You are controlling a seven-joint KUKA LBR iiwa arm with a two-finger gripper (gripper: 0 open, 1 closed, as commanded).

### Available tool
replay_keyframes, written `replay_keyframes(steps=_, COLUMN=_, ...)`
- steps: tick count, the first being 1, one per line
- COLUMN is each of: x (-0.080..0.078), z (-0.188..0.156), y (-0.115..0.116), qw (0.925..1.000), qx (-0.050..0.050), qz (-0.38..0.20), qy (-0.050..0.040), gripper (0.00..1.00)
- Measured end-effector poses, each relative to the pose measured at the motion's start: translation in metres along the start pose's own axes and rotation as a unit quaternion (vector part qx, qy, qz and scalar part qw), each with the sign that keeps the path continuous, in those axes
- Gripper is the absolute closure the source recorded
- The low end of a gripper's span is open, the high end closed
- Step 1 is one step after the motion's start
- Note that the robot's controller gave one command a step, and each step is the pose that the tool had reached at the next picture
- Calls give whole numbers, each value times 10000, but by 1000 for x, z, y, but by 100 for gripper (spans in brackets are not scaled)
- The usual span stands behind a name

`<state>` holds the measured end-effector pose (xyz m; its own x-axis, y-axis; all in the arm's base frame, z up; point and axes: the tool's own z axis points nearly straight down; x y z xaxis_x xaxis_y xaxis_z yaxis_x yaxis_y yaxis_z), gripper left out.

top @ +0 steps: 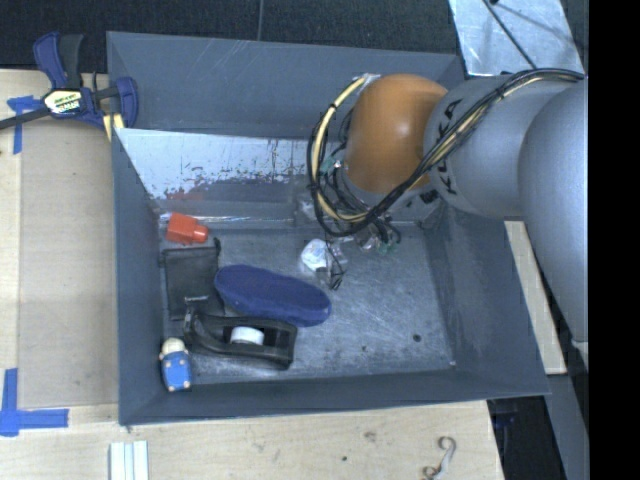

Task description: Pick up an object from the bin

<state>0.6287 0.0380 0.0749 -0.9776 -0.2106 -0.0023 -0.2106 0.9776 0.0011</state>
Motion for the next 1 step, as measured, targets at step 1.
replay_keyframes(steps=1, x=-2, z=-6, y=-2, qw=10000, qx=16, qz=16, qy=-36, gripper=100)
